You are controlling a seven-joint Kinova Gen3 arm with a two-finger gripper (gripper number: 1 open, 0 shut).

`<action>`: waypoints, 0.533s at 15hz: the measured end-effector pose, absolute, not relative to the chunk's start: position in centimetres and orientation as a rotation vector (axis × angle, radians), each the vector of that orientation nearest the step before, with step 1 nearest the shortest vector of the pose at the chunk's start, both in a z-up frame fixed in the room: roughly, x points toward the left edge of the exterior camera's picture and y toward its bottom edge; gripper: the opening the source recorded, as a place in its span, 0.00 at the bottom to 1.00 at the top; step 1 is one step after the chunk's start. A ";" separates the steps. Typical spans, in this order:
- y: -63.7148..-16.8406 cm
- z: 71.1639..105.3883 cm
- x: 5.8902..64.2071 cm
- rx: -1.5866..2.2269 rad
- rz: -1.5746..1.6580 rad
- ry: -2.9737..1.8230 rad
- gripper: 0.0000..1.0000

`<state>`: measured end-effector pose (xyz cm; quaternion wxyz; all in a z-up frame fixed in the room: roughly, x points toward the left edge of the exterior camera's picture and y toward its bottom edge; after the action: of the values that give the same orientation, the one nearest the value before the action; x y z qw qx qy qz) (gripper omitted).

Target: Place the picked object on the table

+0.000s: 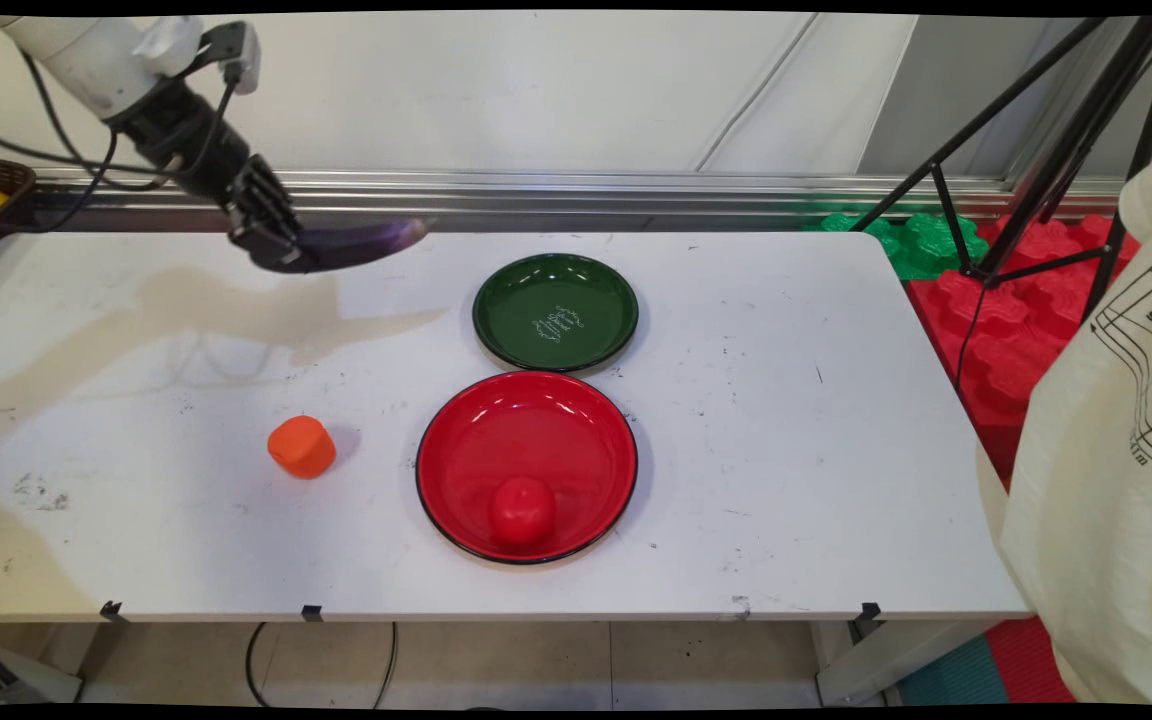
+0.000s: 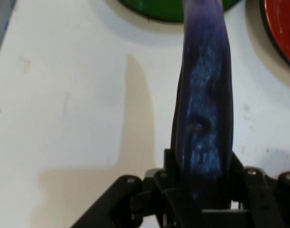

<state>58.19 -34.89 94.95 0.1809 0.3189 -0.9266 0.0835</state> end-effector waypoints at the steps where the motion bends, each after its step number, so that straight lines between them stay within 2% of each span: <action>1: -34.5 94.6 58.5 0.905 0.225 -2.627 0.00; 8: -32.9 91.8 60.1 0.912 0.169 -2.693 0.00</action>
<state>60.12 -32.93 91.81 0.1462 0.3167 -0.9354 0.0588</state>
